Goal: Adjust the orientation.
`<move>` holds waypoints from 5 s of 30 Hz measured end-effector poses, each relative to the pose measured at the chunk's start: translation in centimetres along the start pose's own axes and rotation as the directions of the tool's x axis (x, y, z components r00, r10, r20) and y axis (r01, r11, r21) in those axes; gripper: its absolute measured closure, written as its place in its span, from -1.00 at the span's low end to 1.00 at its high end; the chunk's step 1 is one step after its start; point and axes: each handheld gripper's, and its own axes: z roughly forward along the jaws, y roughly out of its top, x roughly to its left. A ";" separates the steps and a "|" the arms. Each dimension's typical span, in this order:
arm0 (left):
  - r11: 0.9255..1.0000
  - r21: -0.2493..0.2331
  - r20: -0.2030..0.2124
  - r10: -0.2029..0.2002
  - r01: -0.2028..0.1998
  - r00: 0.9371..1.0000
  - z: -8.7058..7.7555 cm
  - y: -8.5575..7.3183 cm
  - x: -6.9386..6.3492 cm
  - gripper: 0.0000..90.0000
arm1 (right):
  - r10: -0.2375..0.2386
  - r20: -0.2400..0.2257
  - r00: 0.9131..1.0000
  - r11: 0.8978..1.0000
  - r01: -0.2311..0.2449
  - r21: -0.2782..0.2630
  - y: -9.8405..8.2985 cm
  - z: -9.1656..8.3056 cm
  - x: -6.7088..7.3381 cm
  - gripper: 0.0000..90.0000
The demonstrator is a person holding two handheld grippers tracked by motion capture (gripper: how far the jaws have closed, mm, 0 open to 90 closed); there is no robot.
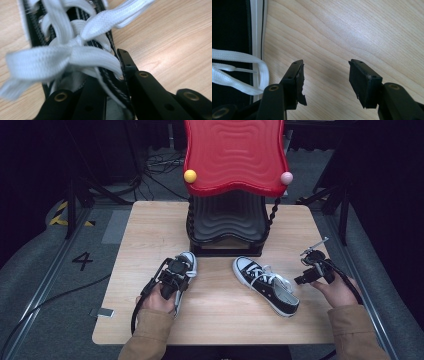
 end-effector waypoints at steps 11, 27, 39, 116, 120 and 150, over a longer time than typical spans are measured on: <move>0.998 -0.024 0.071 0.059 -0.057 0.996 -1.8 0.3 -1.5 0.91 | -0.002 0.002 1.000 1.000 0.002 -0.003 0.0 0.0 -0.1 0.02; 0.980 -0.106 0.095 0.177 -0.166 0.980 -6.3 2.1 -4.5 0.91 | 0.028 0.012 1.000 1.000 -0.028 0.004 -1.5 0.0 -0.6 0.02; 0.966 -0.172 0.063 0.206 -0.192 0.977 -8.2 4.8 -5.1 0.91 | 0.038 0.024 0.999 0.999 -0.039 0.015 -2.4 0.1 -0.5 0.03; 0.939 -0.326 -0.006 0.110 -0.106 0.994 -6.0 15.0 -5.1 0.36 | 0.036 0.015 0.999 0.999 -0.037 0.030 -4.9 0.7 -0.1 0.04; 0.941 -0.317 0.044 0.140 -0.119 0.989 -7.4 13.4 -5.1 0.47 | 0.024 0.012 1.000 0.999 -0.025 0.033 -4.4 0.8 0.1 0.04; 0.963 -0.078 0.097 0.265 -0.258 0.959 -2.8 8.4 -4.0 0.99 | 0.025 0.004 1.000 0.998 -0.026 0.049 -4.2 1.1 -0.1 0.18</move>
